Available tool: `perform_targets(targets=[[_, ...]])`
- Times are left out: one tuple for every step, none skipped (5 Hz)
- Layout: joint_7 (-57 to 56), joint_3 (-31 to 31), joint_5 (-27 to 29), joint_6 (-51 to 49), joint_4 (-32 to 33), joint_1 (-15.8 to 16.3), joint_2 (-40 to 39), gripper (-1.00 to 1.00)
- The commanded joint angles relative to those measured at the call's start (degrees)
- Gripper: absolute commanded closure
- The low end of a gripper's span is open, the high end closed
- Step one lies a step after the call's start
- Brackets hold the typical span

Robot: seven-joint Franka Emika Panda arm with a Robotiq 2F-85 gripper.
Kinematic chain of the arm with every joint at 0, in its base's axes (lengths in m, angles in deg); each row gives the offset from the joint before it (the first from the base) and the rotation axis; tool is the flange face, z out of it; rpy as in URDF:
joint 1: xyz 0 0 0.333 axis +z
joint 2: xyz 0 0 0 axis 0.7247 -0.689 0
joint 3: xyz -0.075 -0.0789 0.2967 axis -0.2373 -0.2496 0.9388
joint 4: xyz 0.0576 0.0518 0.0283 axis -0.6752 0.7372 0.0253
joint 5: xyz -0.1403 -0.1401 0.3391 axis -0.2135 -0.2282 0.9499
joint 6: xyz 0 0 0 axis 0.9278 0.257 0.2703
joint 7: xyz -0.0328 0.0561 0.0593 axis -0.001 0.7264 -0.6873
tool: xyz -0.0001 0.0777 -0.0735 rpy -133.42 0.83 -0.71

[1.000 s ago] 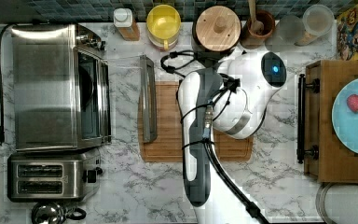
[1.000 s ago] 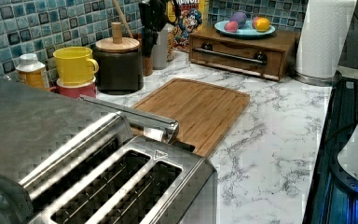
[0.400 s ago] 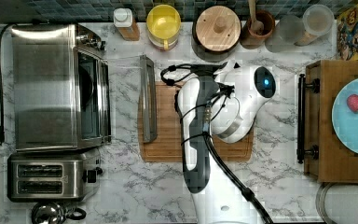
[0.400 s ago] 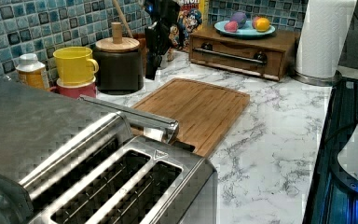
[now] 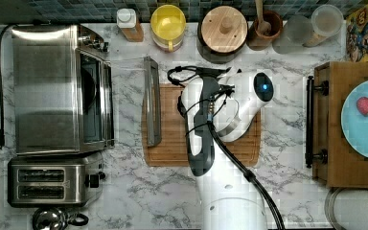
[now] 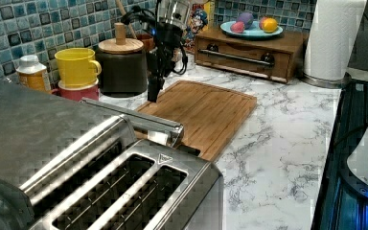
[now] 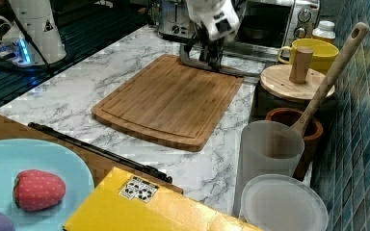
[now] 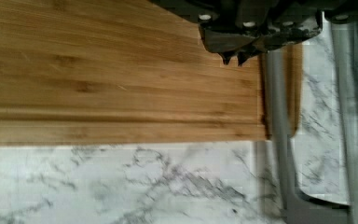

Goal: Close the oven.

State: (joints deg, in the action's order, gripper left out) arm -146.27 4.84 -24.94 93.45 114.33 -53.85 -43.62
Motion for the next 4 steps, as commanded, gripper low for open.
perform_targets(targets=[[-8.70,6.40,11.20,-0.52,1.41,-1.18,3.27,1.00],[-7.86,7.91,11.76,1.45,1.54,-0.83,2.79,1.00],[-3.58,8.34,7.90,-0.02,-1.47,0.45,-0.84,1.00],[-1.54,9.20,6.69,0.52,-2.93,0.54,-2.92,1.00]])
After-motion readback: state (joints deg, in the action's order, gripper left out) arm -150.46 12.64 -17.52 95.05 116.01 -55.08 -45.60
